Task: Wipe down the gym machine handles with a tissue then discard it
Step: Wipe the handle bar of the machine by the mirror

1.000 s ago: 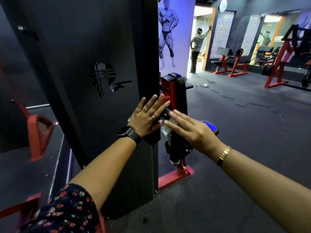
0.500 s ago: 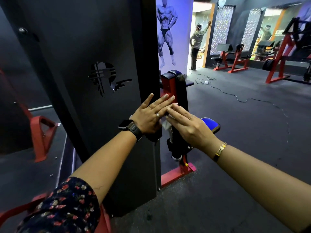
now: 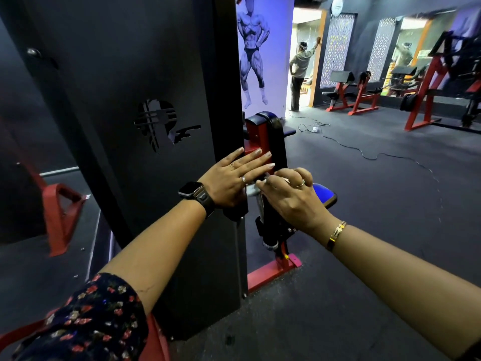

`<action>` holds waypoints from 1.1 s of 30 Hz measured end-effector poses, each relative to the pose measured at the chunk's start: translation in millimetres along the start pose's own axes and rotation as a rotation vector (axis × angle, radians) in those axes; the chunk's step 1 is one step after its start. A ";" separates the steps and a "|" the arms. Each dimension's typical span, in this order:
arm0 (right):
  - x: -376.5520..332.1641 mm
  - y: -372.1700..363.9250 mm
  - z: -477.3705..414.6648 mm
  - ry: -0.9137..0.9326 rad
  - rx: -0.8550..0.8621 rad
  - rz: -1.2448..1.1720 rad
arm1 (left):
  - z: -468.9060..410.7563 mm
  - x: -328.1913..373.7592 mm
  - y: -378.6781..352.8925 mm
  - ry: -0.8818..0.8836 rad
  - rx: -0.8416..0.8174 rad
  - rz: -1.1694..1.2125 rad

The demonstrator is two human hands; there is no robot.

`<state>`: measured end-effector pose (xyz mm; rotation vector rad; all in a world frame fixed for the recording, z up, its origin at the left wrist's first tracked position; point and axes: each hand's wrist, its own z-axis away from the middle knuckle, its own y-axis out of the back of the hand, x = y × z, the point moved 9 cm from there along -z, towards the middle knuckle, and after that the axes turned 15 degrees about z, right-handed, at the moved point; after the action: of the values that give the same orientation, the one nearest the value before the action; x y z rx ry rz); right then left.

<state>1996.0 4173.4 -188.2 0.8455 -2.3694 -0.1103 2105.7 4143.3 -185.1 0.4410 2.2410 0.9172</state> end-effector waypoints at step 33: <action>-31.4 -6.5 49.2 0.013 -0.185 -0.150 | -29.2 9.3 -3.9 0.052 -0.120 0.268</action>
<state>1990.3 4181.1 -246.1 0.9288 -2.2404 -0.3778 2078.5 4131.2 -176.6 0.6804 2.1924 1.2057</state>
